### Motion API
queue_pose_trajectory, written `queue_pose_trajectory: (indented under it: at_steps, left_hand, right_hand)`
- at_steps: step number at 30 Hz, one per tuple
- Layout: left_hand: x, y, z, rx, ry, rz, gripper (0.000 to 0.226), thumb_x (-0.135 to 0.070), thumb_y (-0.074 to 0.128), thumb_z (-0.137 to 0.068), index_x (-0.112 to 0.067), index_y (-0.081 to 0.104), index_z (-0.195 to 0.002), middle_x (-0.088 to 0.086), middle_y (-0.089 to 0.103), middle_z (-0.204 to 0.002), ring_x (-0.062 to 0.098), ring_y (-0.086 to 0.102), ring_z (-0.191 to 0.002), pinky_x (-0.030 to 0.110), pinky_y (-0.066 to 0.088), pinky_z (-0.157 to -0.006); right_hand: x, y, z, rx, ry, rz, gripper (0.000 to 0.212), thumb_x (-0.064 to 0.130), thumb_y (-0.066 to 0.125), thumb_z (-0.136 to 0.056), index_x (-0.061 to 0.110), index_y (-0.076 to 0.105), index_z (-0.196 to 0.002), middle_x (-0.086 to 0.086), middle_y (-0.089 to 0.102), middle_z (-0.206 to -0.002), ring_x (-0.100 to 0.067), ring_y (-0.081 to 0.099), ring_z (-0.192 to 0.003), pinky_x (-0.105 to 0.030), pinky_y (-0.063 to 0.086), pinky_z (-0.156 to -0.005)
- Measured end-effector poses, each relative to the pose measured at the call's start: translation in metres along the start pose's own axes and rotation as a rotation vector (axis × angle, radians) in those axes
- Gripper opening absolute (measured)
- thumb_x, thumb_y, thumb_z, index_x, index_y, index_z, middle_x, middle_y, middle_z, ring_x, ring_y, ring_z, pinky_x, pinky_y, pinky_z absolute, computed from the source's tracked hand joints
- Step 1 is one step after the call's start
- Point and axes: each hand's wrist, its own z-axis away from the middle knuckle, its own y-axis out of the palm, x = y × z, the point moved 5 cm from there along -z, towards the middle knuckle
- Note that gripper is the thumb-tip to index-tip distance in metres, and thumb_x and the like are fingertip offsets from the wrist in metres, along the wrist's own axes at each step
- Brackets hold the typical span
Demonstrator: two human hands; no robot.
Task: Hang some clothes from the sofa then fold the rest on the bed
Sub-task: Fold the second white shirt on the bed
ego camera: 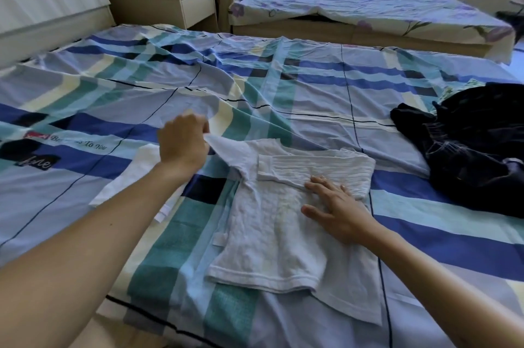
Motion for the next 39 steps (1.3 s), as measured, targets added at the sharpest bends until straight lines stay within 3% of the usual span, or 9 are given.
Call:
queue_pose_trajectory:
  at_steps: [3, 8, 11, 13, 17, 23, 28, 34, 39]
  left_hand:
    - [-0.020, -0.022, -0.011, -0.319, 0.262, -0.015, 0.031, 0.011, 0.070, -0.065, -0.016, 0.070, -0.081, 0.008, 0.058, -0.094, 0.035, 0.055, -0.095, 0.040, 0.031, -0.077]
    - [-0.096, -0.011, 0.019, -0.452, 0.614, 0.109, 0.078, -0.002, 0.049, -0.063, -0.020, 0.047, -0.139, 0.008, 0.035, -0.142, 0.031, 0.034, -0.134, 0.048, 0.025, -0.104]
    - [-0.117, 0.017, 0.030, -0.302, 0.450, 0.116, 0.106, -0.041, 0.077, -0.072, -0.020, 0.016, -0.156, 0.008, 0.020, -0.157, 0.032, 0.024, -0.145, 0.055, 0.019, -0.114]
    - [-0.122, 0.039, 0.029, -0.089, 0.291, 0.134, 0.122, -0.071, 0.070, -0.069, -0.018, 0.007, -0.159, 0.009, 0.021, -0.158, 0.033, 0.026, -0.145, 0.055, 0.023, -0.114]
    - [-0.126, 0.082, 0.030, 0.344, 0.184, 0.280, 0.068, -0.054, 0.059, -0.092, -0.012, 0.042, -0.144, 0.011, 0.046, -0.142, 0.033, 0.042, -0.132, 0.046, 0.037, -0.108]
    - [-0.131, 0.100, 0.045, 0.564, 0.405, 0.171, 0.050, -0.038, 0.053, -0.097, -0.021, 0.047, -0.143, 0.006, 0.043, -0.147, 0.027, 0.038, -0.136, 0.042, 0.033, -0.112]
    - [-0.121, 0.113, 0.048, 0.640, 0.380, 0.048, 0.083, -0.057, 0.051, -0.095, -0.023, 0.010, -0.160, 0.005, 0.004, -0.168, 0.026, 0.001, -0.155, 0.049, 0.009, -0.124]
    - [-0.106, 0.124, 0.034, 0.729, 0.225, 0.102, 0.079, -0.062, 0.038, -0.099, -0.031, 0.000, -0.161, -0.002, -0.014, -0.168, 0.024, -0.019, -0.154, 0.063, 0.001, -0.121]
    - [-0.098, 0.131, 0.022, 0.638, 0.112, 0.177, 0.065, -0.054, 0.041, -0.101, -0.028, 0.022, -0.158, 0.007, 0.004, -0.168, 0.030, 0.003, -0.155, 0.050, 0.012, -0.124]
  right_hand:
    - [0.004, 0.001, 0.000, -0.014, 0.018, -0.011, 0.064, 0.054, 0.051, -0.098, 0.029, 0.033, -0.155, 0.006, 0.022, -0.166, -0.012, 0.011, -0.154, -0.042, -0.001, -0.126]
    - [0.008, -0.008, -0.001, -0.066, 0.055, -0.322, 0.058, 0.046, 0.057, -0.098, 0.024, 0.043, -0.150, 0.006, 0.044, -0.148, -0.017, 0.039, -0.142, -0.036, 0.031, -0.118]
    - [0.001, -0.019, 0.005, -0.158, 0.133, -0.737, 0.046, 0.039, 0.054, -0.102, 0.022, 0.049, -0.144, 0.010, 0.054, -0.136, -0.012, 0.053, -0.126, -0.013, 0.043, -0.091]
    - [-0.009, -0.026, 0.006, -0.225, 0.166, -0.928, 0.039, 0.043, 0.051, -0.102, 0.023, 0.057, -0.135, 0.000, 0.065, -0.129, -0.020, 0.061, -0.122, -0.023, 0.046, -0.092]
    - [-0.014, -0.029, 0.006, -0.251, 0.281, -1.208, 0.053, 0.034, 0.056, -0.100, 0.024, 0.037, -0.148, -0.010, 0.066, -0.124, -0.025, 0.069, -0.109, -0.034, 0.054, -0.081]
    - [-0.017, -0.034, -0.002, -0.294, 0.313, -1.058, 0.086, 0.040, 0.072, -0.089, 0.050, 0.016, -0.154, -0.005, 0.071, -0.114, -0.024, 0.076, -0.094, -0.045, 0.061, -0.082]
    - [-0.018, -0.047, -0.012, -0.223, 0.302, -0.892, 0.022, 0.040, 0.068, -0.093, 0.023, 0.073, -0.107, -0.003, 0.074, -0.098, -0.019, 0.075, -0.077, -0.031, 0.057, -0.064]
    - [-0.025, -0.057, -0.016, -0.324, 0.242, -0.727, 0.014, 0.001, 0.079, -0.079, 0.015, 0.076, -0.077, -0.006, 0.068, -0.075, -0.014, 0.060, -0.060, -0.028, 0.055, -0.060]
    - [-0.050, -0.079, -0.014, -0.513, 0.312, -0.637, 0.017, 0.001, 0.074, -0.071, 0.017, 0.073, -0.075, -0.010, 0.069, -0.071, -0.017, 0.062, -0.056, -0.036, 0.055, -0.059]
